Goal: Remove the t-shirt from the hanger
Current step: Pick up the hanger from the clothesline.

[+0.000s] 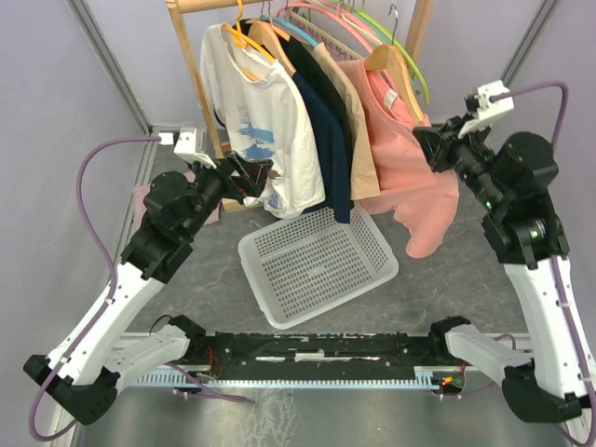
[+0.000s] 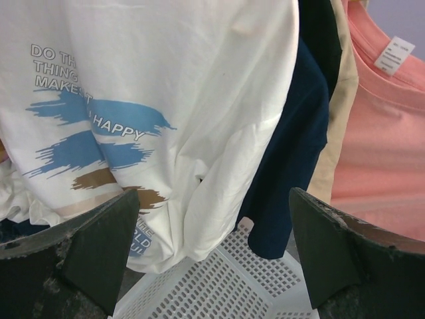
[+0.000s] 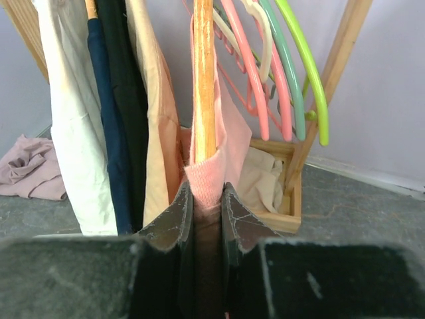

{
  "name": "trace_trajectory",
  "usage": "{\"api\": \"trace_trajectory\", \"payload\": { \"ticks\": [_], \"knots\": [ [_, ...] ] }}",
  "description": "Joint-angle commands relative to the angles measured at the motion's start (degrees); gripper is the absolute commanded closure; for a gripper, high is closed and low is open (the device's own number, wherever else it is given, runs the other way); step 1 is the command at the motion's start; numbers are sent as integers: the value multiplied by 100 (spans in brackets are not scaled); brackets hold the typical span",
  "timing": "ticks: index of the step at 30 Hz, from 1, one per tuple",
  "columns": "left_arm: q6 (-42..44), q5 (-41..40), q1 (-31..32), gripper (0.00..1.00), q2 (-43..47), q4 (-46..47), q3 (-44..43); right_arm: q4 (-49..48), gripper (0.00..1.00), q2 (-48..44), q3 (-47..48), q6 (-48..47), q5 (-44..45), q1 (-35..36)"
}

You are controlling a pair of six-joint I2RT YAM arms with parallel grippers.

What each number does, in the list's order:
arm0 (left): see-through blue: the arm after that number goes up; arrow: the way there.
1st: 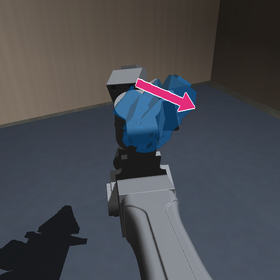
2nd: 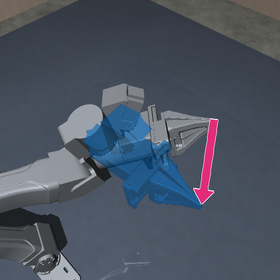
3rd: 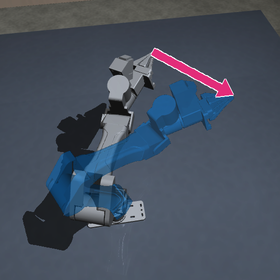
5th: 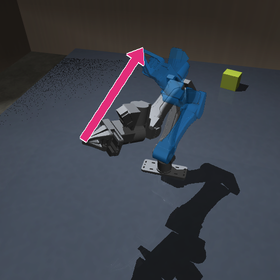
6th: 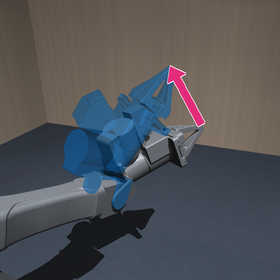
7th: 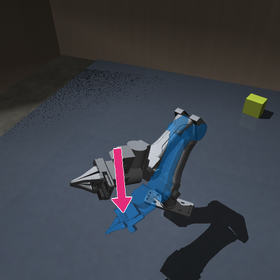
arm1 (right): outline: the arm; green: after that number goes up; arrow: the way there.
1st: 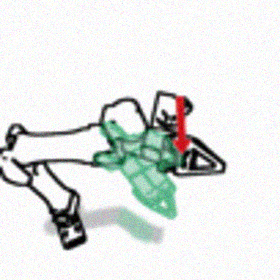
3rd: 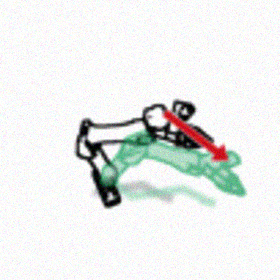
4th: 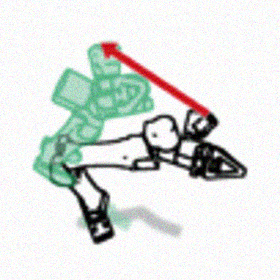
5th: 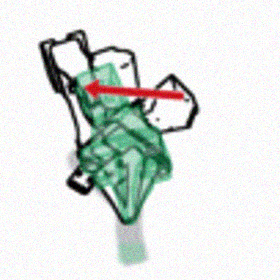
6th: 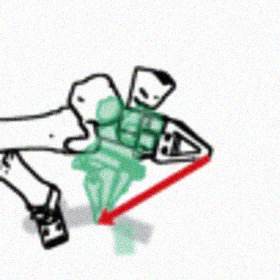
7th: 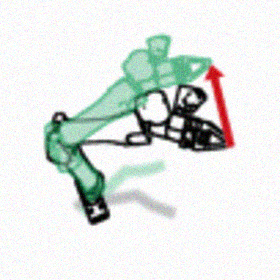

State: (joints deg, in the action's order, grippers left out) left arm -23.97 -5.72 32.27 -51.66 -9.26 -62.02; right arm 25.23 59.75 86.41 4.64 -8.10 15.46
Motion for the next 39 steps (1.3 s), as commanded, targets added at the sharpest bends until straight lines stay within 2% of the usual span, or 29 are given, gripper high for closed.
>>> {"api": "trace_trajectory", "payload": {
  "ticks": [1, 16, 20, 27, 39],
  "knots": [
    [95, 283, 46, 1, -156, 399, -357, -539, 99, -727, -277, 33, 224, -17],
    [27, 333, 224, 1, -861, 679, -1020, -615, 99, -2106, -633, 30, 603, -22],
    [62, 369, 360, 1, -1065, 794, -1241, -651, 99, -2117, -602, 23, 552, -17],
    [146, 268, 620, 1, -1502, 921, -1621, -955, 99, -1688, -931, 448, -316, -19],
    [376, 281, 1255, 1, -2665, 1154, -2665, -1284, 99, -1833, -1476, 520, -573, -17]
  ]
}}
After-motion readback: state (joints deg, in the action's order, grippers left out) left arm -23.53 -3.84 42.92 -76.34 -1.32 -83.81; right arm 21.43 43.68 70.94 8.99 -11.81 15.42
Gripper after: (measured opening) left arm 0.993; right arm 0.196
